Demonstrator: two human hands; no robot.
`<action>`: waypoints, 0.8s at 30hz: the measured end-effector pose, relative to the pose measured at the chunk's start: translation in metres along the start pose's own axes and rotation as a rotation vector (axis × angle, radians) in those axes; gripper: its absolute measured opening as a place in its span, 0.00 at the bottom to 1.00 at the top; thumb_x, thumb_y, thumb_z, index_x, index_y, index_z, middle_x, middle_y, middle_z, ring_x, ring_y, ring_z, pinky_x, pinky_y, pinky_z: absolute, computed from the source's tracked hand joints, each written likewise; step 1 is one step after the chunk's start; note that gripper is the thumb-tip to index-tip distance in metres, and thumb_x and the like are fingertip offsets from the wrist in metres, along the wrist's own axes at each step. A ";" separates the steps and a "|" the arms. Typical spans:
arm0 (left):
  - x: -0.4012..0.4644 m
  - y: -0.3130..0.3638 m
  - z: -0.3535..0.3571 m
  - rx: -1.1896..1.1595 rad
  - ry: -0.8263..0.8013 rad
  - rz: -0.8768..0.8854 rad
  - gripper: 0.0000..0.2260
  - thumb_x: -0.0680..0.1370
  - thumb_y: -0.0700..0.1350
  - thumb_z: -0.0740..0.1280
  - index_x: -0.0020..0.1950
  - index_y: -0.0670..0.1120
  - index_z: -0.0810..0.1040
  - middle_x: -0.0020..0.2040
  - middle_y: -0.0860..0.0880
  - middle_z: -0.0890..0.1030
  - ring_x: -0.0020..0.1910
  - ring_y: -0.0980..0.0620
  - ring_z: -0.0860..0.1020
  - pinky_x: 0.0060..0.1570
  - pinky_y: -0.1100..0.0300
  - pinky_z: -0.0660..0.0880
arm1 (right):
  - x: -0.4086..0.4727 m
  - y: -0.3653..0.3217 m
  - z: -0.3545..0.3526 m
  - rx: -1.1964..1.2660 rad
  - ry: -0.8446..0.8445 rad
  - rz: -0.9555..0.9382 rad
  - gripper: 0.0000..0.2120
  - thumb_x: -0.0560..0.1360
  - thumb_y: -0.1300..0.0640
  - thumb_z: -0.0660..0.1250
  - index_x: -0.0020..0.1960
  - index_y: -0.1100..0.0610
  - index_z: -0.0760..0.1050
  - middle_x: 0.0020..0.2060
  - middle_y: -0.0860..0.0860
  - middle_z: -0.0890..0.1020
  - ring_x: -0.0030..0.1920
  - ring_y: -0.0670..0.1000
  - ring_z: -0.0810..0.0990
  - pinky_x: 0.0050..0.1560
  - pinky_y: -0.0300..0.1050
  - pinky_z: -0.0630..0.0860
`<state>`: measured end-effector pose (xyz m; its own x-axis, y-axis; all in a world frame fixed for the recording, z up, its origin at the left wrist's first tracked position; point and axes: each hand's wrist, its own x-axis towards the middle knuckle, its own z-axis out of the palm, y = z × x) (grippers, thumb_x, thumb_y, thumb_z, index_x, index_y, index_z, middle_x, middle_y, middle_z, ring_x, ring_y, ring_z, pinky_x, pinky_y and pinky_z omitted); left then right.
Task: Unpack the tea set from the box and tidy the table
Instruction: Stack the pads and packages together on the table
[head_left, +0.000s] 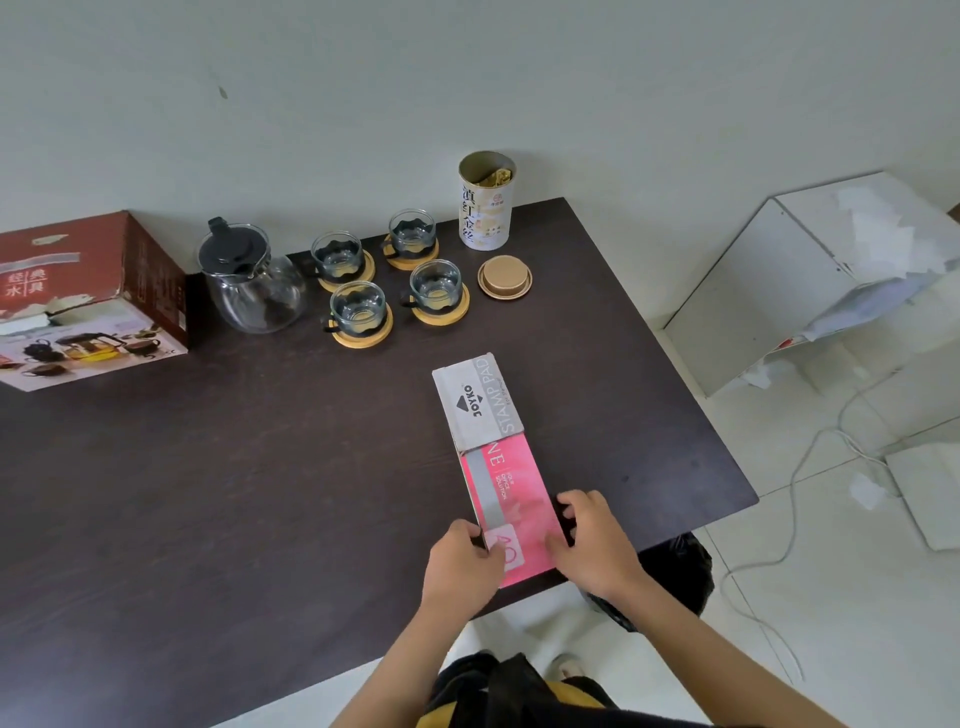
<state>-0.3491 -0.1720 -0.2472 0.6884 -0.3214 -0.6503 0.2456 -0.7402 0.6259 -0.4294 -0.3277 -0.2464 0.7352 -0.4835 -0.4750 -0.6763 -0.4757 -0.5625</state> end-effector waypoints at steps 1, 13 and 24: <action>-0.005 -0.001 0.003 0.015 0.027 0.022 0.07 0.76 0.46 0.67 0.49 0.48 0.70 0.39 0.56 0.78 0.39 0.58 0.77 0.34 0.64 0.74 | -0.006 0.002 0.003 0.015 -0.013 -0.025 0.24 0.74 0.54 0.70 0.67 0.54 0.68 0.58 0.49 0.70 0.52 0.47 0.75 0.48 0.39 0.76; -0.011 -0.010 0.014 0.091 0.145 0.113 0.12 0.73 0.42 0.70 0.55 0.47 0.74 0.41 0.56 0.79 0.42 0.58 0.77 0.37 0.65 0.75 | -0.010 0.015 0.004 -0.004 -0.098 -0.172 0.33 0.68 0.58 0.76 0.69 0.52 0.67 0.55 0.46 0.67 0.53 0.45 0.76 0.54 0.40 0.77; 0.044 0.023 -0.038 0.012 0.194 -0.013 0.15 0.70 0.51 0.72 0.48 0.44 0.72 0.39 0.51 0.80 0.44 0.51 0.78 0.43 0.61 0.70 | 0.058 -0.043 -0.041 0.015 -0.197 -0.049 0.41 0.66 0.42 0.77 0.71 0.59 0.65 0.63 0.53 0.69 0.61 0.51 0.74 0.59 0.46 0.73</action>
<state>-0.2867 -0.1807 -0.2450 0.8040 -0.1929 -0.5625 0.2482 -0.7507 0.6122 -0.3594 -0.3654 -0.2225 0.7628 -0.3064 -0.5695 -0.6400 -0.4833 -0.5973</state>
